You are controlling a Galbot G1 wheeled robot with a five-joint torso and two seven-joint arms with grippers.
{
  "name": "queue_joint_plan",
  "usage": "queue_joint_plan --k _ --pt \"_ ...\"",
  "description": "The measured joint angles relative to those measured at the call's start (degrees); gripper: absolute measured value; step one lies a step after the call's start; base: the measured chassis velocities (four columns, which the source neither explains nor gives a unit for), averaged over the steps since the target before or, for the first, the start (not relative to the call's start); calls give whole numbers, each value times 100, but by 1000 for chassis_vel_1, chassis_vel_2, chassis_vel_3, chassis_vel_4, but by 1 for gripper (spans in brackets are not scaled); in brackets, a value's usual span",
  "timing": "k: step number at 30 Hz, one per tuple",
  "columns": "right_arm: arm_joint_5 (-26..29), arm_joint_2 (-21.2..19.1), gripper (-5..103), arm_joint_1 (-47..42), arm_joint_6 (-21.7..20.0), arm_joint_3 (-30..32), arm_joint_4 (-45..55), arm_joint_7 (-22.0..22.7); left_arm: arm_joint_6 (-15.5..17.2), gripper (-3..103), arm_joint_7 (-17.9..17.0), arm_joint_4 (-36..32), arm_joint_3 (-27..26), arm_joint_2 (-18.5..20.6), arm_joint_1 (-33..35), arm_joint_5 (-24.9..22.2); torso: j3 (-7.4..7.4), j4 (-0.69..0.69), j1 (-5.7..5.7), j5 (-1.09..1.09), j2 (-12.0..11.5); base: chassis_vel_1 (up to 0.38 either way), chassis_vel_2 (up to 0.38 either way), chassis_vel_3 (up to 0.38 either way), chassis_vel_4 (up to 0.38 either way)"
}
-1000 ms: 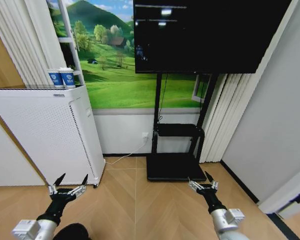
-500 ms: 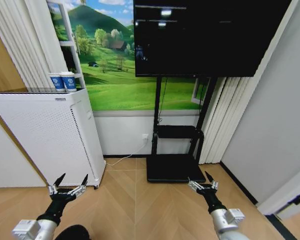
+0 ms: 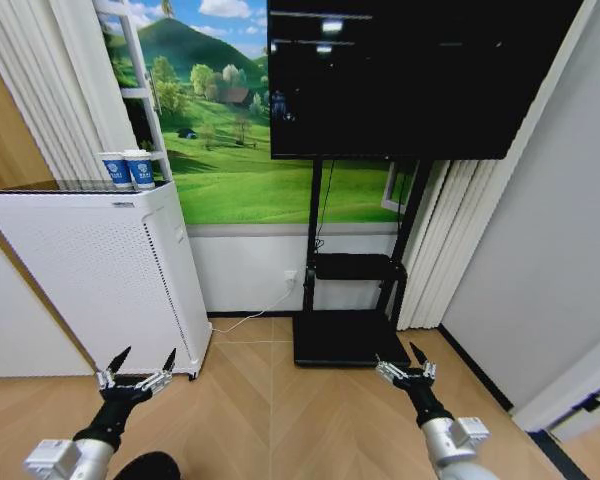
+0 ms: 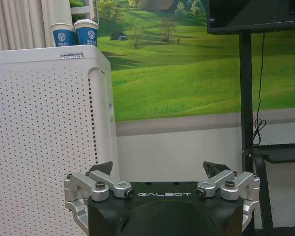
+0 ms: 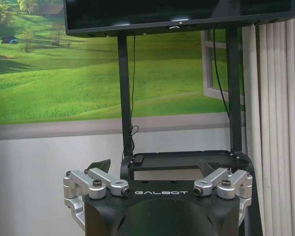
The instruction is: Pick up the trash bin and place the garbage on the floor into it.
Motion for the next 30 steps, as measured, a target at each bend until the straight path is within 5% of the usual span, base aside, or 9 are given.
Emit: queue_joint_plan --k 16,30 --pt "0 0 100 1 0 0 0 0 0 100 0 0 0 0 0 0 -20 0 -11 0 -33 25 -26 -33 27" --pt "0 0 100 -1 0 0 0 0 0 100 0 0 0 0 0 0 -31 -1 -21 3 -51 213 -207 -233 210"
